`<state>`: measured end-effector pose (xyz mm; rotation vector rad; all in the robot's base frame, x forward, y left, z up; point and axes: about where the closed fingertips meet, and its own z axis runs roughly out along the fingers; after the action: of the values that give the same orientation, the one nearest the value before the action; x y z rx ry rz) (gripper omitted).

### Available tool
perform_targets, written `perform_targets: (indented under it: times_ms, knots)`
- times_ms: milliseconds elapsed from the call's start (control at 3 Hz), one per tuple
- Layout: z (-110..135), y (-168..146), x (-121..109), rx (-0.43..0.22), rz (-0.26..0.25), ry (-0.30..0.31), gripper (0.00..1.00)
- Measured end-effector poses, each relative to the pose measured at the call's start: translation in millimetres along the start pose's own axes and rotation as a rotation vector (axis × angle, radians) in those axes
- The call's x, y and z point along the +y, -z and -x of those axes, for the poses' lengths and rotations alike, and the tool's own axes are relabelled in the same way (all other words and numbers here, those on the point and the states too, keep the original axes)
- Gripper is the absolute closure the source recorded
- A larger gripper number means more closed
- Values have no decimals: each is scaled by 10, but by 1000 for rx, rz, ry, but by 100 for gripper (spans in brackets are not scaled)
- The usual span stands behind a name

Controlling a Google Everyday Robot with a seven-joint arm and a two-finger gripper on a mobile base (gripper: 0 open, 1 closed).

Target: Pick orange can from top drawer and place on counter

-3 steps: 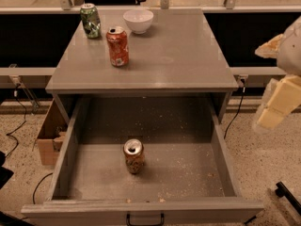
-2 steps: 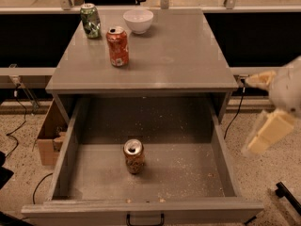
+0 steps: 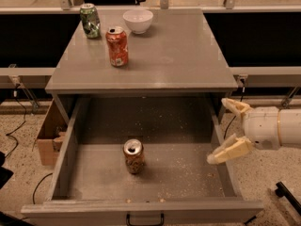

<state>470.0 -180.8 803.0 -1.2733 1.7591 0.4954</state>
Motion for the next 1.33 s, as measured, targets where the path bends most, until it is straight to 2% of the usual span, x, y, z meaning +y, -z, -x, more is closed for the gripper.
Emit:
perform_targets:
  times_ms: [333, 667, 1000, 1333]
  knots:
    - [136, -306, -107, -287, -49, -8, 0]
    - [205, -451, -53, -343, -27, 28, 0]
    - [236, -430, -115, -338, -12, 26, 0]
    - [370, -824, -9, -341, 49, 14, 0]
